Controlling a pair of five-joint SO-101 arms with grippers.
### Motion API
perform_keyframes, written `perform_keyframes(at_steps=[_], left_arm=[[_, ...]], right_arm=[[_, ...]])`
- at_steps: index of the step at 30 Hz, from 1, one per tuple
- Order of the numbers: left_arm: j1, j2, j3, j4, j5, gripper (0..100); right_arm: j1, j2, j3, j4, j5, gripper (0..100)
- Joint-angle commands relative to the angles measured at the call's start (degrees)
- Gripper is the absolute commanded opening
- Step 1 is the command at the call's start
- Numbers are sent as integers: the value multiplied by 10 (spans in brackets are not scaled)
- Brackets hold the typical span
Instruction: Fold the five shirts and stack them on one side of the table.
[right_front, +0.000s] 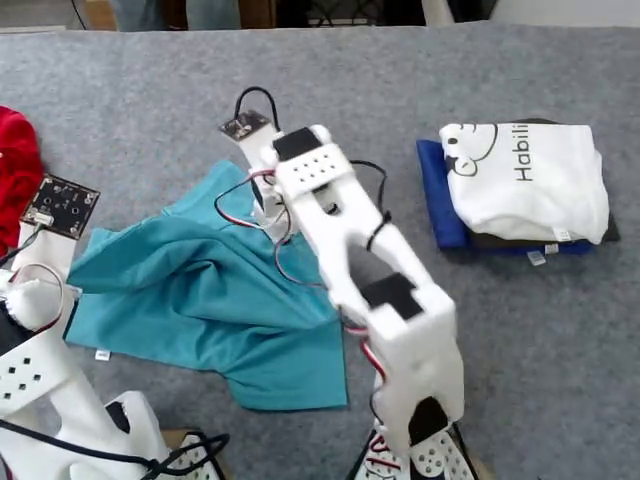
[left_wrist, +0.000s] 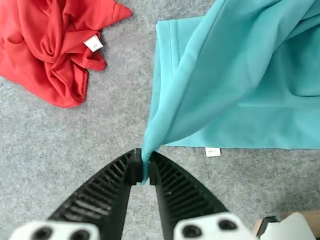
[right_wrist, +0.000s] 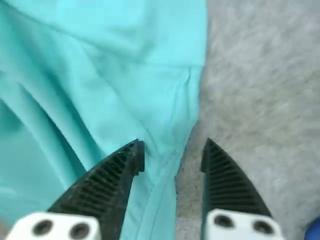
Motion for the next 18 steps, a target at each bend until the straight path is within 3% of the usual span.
perform_keyframes(at_steps=[1, 9, 18], left_arm=[[-3, -9, 9, 2, -3, 29], [-3, -9, 10, 2, -3, 29], [-1, -9, 10, -2, -6, 29]], right_arm=[[-4, 51, -106, 76, -2, 29], [42, 75, -115, 127, -4, 14], [81, -143, 180, 108, 34, 14]])
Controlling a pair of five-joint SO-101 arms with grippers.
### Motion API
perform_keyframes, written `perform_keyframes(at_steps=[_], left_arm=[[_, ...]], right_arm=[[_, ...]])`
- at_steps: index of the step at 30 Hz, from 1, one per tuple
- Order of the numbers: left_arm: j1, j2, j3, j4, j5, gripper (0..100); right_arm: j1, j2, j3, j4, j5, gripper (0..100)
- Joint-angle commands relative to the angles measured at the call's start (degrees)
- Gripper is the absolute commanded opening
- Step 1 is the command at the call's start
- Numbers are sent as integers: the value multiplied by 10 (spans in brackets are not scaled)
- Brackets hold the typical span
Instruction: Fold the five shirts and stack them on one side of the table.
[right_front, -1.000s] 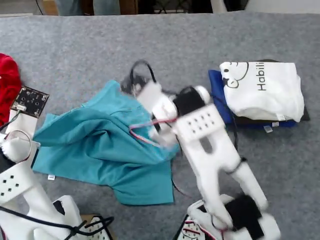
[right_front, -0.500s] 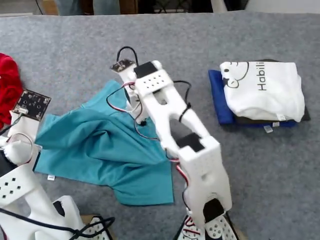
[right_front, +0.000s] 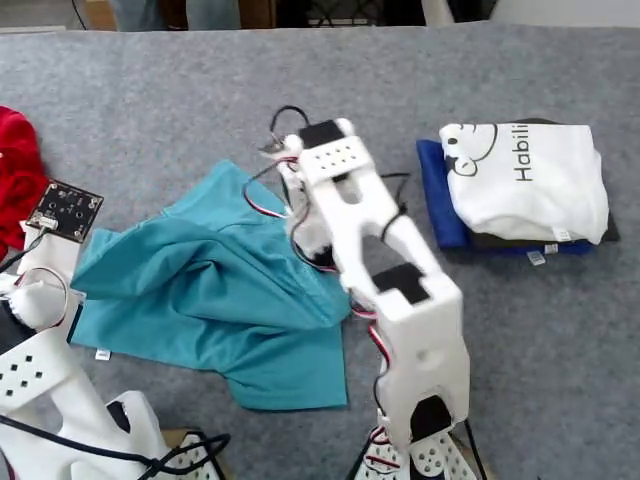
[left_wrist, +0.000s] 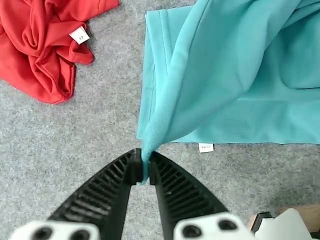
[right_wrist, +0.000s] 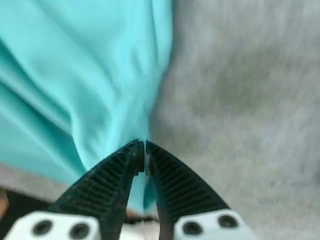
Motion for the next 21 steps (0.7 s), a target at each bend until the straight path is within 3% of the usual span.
perform_keyframes(at_steps=[1, 7, 11, 15, 18, 21], left_arm=[[0, -8, -5, -2, -6, 29], [4, -8, -7, -2, -6, 29], [4, -8, -5, 1, -5, 29], [2, -8, -3, 2, -4, 29], [0, -8, -3, 2, -4, 29], [-2, -8, -3, 2, -4, 29]], right_arm=[[12, -120, 116, -24, 16, 15], [-39, -180, 153, -91, 2, 64], [-80, -135, 114, -127, -87, 245], [-101, -53, 38, -142, -110, 397], [-107, 22, -28, -120, -110, 395], [-105, 91, -94, -76, -107, 274]])
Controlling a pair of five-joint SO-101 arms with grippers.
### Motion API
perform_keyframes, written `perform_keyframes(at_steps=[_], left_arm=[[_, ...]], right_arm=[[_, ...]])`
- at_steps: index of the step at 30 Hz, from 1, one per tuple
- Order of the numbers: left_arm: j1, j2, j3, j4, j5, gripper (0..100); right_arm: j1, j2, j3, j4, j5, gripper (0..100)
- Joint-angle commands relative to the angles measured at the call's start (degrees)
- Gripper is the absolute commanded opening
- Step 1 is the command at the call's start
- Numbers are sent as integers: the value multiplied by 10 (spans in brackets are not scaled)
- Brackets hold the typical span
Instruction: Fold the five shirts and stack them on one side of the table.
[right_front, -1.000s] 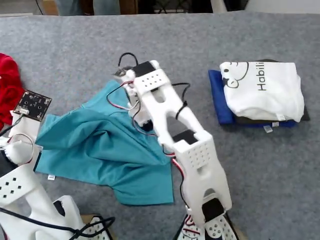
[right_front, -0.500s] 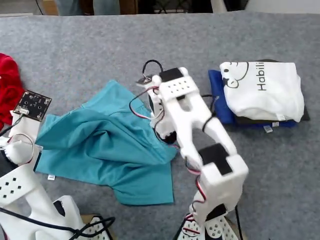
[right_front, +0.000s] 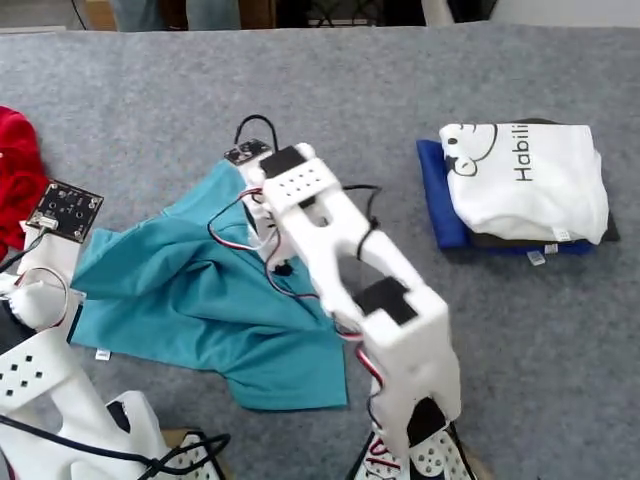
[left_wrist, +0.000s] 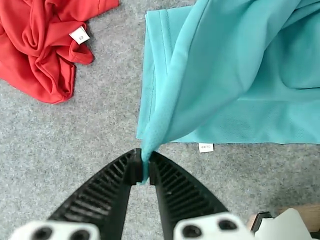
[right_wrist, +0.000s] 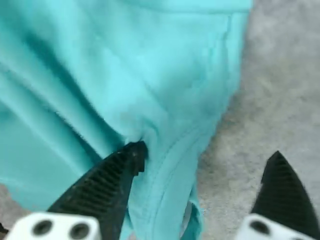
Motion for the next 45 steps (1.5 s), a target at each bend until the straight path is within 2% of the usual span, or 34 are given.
perform_keyframes(at_steps=[1, 3, 4, 6, 9, 13, 18, 22, 24, 29, 31, 34, 39, 45], left_arm=[[-2, -8, -2, 2, -4, 29], [-2, -8, -2, 2, -4, 29], [-2, -8, -2, 2, -4, 29], [-2, -8, -2, 2, -4, 29], [-2, -8, -2, 2, -5, 29], [-2, -8, -2, 2, -6, 29], [-2, -8, -2, 2, -6, 29], [-1, -8, -2, -2, -7, 29], [-1, -8, -2, -2, -7, 29], [0, -8, -2, -2, -7, 29], [0, -8, -2, -2, -7, 29], [0, -8, -2, -1, -7, 29], [0, -8, -2, 1, -8, 29], [4, -8, -2, 1, -4, 29]], right_arm=[[-4, 59, -95, 44, -3, 204], [4, 90, -134, 78, -5, 51], [5, 101, -153, 98, -5, 6], [10, 108, -159, 117, -8, 54], [10, 77, -102, 115, -18, 11], [8, -8, 39, 113, -12, 15], [9, -146, 234, 110, 63, 15], [18, -228, 291, 105, 85, 17], [21, -247, 290, 114, 84, 54], [35, -285, 288, 114, 88, 289], [34, -306, 287, 114, 109, 339], [42, -351, 278, 114, 147, 319], [96, -402, 183, 111, 149, 262], [81, -286, -1, 17, 148, 155]])
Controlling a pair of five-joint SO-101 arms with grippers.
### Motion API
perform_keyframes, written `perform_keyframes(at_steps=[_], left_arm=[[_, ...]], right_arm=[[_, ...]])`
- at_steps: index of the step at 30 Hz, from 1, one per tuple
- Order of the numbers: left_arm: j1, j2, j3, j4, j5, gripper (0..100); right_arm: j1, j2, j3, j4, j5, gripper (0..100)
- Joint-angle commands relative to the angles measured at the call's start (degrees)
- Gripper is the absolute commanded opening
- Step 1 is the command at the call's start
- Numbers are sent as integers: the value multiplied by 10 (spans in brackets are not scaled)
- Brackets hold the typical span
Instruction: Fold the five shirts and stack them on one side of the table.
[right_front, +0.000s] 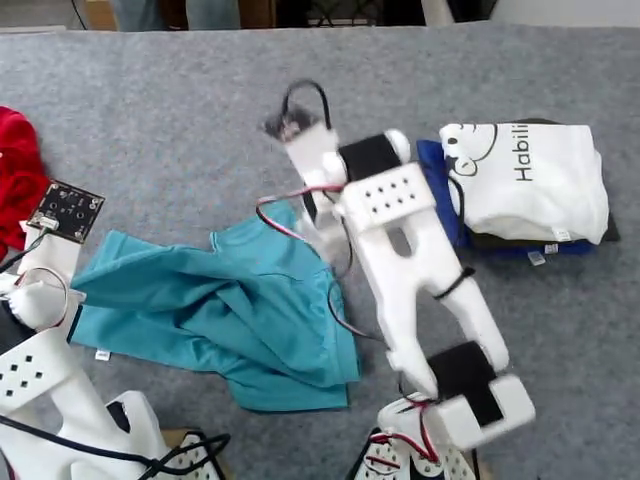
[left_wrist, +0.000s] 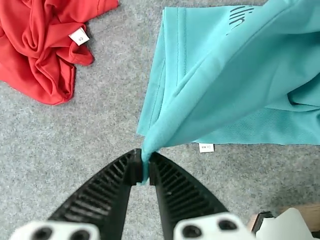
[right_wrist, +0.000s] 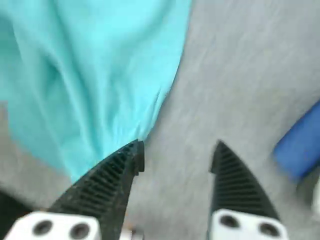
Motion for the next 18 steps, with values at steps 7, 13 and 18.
perform_keyframes(at_steps=[7, 13, 18], left_arm=[[0, -8, -2, 2, 1, 29], [-1, -8, -1, 2, 1, 29], [-1, -8, -1, 3, 1, 29]], right_arm=[[-27, 344, -390, 4, 2, 158], [-25, 574, -678, 47, 3, 250], [-44, 676, -800, 61, 3, 253]])
